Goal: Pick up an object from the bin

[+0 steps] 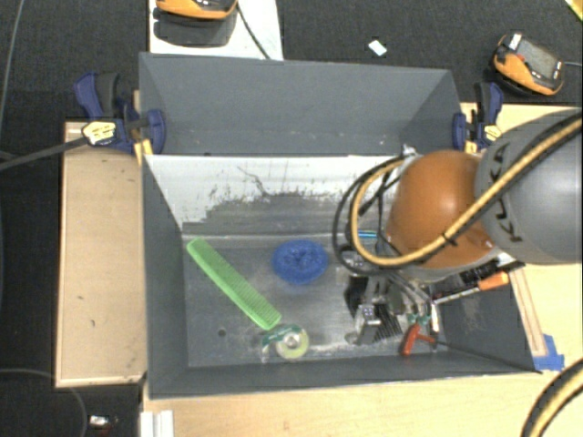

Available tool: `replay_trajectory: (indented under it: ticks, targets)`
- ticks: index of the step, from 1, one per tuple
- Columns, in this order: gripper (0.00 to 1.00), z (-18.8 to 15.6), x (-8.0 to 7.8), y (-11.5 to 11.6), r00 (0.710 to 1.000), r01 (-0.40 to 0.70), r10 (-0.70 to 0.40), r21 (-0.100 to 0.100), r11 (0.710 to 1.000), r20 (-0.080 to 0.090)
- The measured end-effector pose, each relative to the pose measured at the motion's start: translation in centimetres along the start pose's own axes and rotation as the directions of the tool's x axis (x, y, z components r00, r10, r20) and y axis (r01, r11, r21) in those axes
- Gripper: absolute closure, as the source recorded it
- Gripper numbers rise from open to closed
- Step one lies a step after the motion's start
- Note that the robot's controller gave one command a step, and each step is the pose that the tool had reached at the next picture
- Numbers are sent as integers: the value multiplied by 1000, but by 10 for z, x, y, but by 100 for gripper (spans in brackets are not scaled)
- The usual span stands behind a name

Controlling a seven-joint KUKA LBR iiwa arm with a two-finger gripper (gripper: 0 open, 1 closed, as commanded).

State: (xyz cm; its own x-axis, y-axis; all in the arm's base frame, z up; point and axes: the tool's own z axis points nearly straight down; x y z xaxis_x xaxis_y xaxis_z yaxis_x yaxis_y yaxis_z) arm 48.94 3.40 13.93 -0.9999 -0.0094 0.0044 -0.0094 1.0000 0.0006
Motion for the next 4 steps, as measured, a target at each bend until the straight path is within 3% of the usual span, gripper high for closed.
replay_trajectory:
  ticks: [1, 2, 3, 4]
  targets:
    - [0, -2, -2, 0, 1000, -1, 1, 0, 1000, 6]
    - [0, 44, -65, 51, 990, 138, -138, 2, 990, 15]
    - [0, 1, -98, 117, 991, 133, -133, 1, 991, 10]
    - [0, 40, -100, 63, 970, 242, -242, 4, 970, 6]
